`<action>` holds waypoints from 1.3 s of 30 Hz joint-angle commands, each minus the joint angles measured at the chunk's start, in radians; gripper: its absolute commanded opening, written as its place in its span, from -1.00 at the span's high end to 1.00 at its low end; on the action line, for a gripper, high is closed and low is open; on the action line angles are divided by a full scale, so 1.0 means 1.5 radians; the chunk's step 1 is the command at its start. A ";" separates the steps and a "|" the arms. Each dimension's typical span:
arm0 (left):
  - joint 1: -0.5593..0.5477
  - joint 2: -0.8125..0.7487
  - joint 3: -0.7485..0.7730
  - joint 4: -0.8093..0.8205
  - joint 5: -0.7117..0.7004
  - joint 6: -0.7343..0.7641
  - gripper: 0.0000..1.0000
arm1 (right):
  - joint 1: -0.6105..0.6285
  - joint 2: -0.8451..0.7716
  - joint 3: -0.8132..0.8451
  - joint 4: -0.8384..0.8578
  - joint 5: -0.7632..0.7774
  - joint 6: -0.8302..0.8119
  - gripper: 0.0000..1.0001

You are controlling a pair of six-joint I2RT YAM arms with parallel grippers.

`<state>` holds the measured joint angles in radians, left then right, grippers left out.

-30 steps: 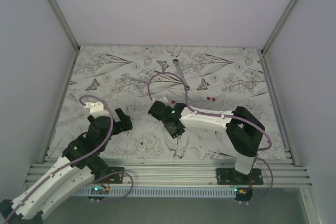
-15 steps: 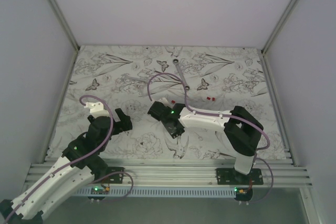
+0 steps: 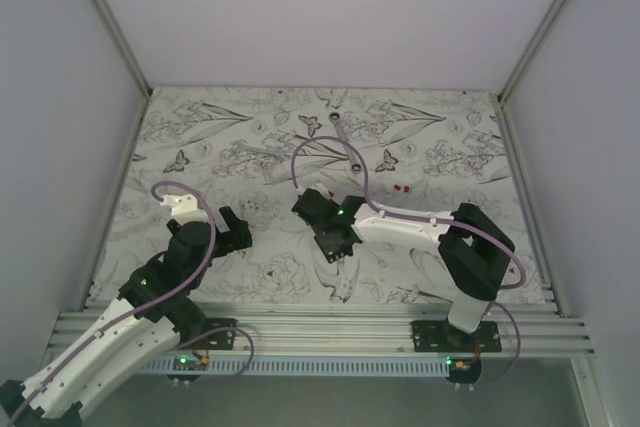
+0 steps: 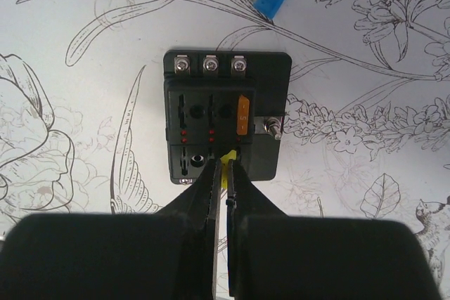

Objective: Snap on the fuse box
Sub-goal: Install the fuse at the fuse box base.

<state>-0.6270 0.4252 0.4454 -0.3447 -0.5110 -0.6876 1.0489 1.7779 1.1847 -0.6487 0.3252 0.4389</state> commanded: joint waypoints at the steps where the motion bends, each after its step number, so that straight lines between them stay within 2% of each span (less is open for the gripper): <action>1: 0.004 -0.001 -0.008 -0.011 -0.010 0.001 -0.99 | -0.030 -0.037 -0.045 0.046 -0.057 -0.011 1.00; 14: 0.004 -0.003 -0.009 -0.012 -0.011 0.001 -1.00 | -0.115 -0.128 -0.158 0.145 -0.194 -0.026 1.00; 31: 0.004 -0.003 -0.009 -0.012 -0.012 0.002 -1.00 | -0.240 -0.179 -0.267 0.244 -0.392 -0.062 1.00; 39: 0.004 -0.004 -0.010 -0.011 -0.014 0.001 -1.00 | -0.269 -0.174 -0.297 0.265 -0.406 -0.080 1.00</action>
<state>-0.6270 0.4252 0.4454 -0.3447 -0.5110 -0.6876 0.6693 1.5097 0.7845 -0.2440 -0.2874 0.3641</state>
